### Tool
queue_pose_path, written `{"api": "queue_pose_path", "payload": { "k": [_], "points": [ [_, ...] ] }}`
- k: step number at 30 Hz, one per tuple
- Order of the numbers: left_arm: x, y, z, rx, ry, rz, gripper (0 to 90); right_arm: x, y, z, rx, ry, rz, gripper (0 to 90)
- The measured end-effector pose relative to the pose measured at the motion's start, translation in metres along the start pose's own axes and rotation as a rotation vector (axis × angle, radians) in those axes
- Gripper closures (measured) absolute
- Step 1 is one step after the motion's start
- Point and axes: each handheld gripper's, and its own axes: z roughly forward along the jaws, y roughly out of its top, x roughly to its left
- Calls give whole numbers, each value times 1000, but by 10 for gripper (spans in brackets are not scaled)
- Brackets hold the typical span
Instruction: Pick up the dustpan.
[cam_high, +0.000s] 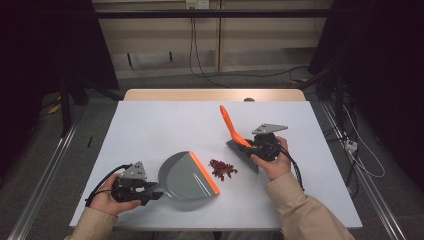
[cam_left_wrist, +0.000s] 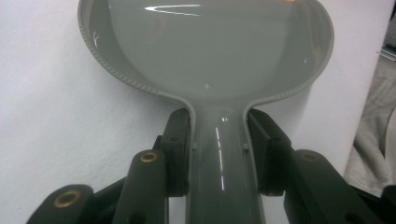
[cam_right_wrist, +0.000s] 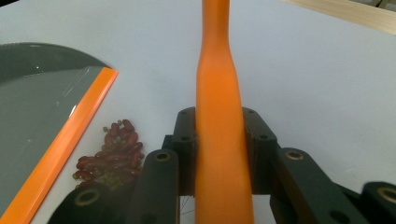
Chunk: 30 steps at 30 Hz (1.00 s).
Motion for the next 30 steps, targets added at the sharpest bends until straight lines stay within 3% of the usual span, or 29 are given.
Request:
{"api": "queue_pose_path", "payload": {
  "k": [12,14,21,24,30],
  "points": [
    [-2,0,11,-13,-17,5,621,9,1,7,12,-2,-17,710],
    [-2,-1,11,3,-16,10,609,10,1,7,13,-2,-21,711],
    [-2,-2,11,-9,-18,3,566,10,1,7,13,-7,-20,710],
    [-3,-2,10,-7,-8,-3,512,11,1,8,14,-10,-21,710],
    [-3,-4,10,12,11,0,503,14,2,9,18,-18,-26,710]
  ]
}}
